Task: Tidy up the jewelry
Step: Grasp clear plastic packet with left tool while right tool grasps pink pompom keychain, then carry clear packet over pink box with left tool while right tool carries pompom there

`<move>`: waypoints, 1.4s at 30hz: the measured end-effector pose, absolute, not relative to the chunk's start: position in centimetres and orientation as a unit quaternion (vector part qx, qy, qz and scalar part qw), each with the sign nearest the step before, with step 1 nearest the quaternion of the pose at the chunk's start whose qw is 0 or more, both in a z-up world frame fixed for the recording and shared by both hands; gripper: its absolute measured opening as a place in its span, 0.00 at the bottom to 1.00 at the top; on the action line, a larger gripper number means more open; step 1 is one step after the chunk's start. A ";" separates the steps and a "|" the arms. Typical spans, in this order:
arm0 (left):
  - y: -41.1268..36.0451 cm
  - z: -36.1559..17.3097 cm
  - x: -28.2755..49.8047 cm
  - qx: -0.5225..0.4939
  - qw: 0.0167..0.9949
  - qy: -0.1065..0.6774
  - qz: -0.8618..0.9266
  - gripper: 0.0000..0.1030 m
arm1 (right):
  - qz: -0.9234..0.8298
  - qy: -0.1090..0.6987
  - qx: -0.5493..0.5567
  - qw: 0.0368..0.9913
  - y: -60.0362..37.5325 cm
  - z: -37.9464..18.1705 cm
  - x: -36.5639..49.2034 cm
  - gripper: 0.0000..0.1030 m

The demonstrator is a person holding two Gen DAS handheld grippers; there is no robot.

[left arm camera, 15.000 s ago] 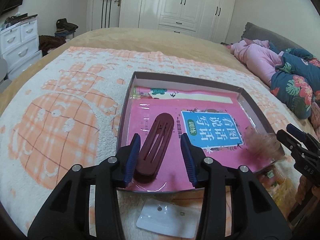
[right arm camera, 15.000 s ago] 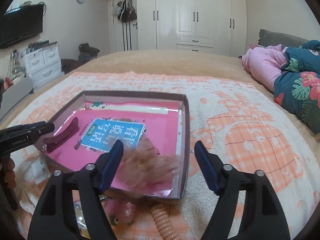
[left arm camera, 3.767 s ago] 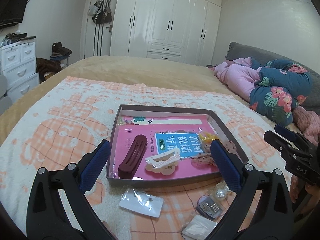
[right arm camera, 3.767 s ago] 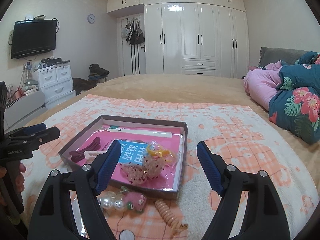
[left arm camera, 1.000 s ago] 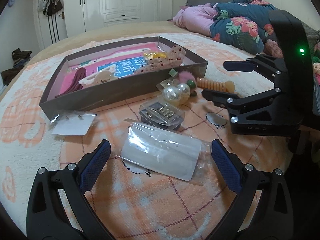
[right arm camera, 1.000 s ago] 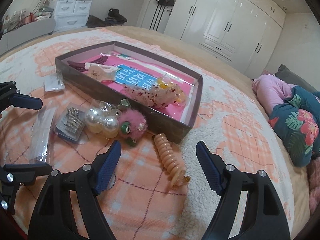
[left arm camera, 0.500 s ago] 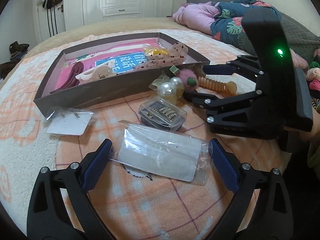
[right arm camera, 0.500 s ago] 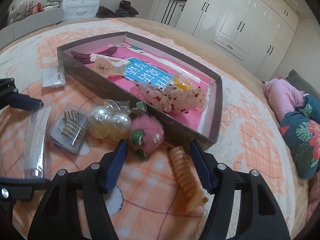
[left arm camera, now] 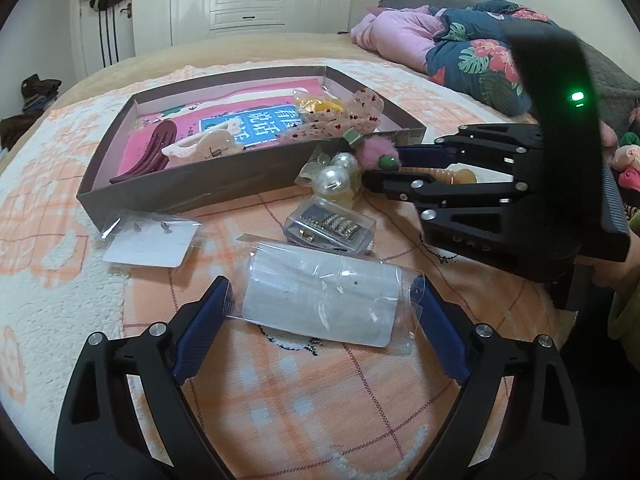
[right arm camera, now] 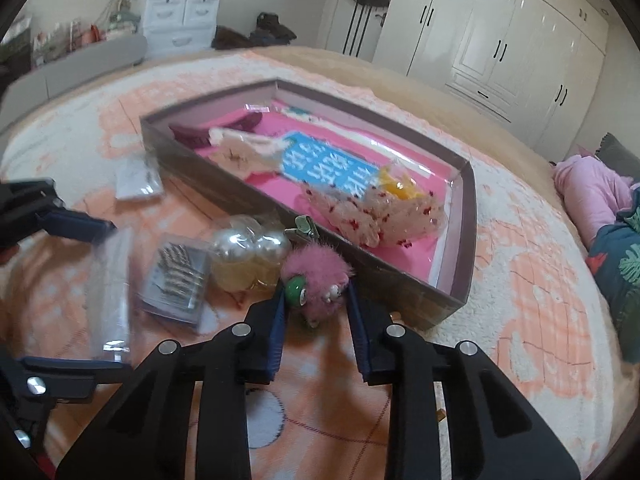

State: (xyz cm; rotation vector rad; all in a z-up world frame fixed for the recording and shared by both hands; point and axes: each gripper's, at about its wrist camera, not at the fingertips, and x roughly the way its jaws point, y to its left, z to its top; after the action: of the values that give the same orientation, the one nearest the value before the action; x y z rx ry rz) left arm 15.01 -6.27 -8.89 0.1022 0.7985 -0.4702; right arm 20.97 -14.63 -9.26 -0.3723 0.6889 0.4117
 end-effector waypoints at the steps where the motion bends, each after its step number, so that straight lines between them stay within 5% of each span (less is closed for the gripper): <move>1: -6.2 -8.8 15.0 0.049 0.894 0.384 -0.226 0.79 | 0.204 0.331 -0.171 0.905 -14.7 -9.0 20.8 0.26; 42: 1.7 -2.5 20.0 -0.031 0.943 0.308 -0.120 0.79 | 0.262 0.283 -0.065 0.920 -13.2 -3.4 19.3 0.26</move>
State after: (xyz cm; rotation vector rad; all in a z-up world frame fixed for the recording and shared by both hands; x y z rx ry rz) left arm 19.95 1.68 -2.49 -0.0624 0.6289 -0.2444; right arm 19.28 -13.24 -3.42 -0.1328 0.5813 0.5377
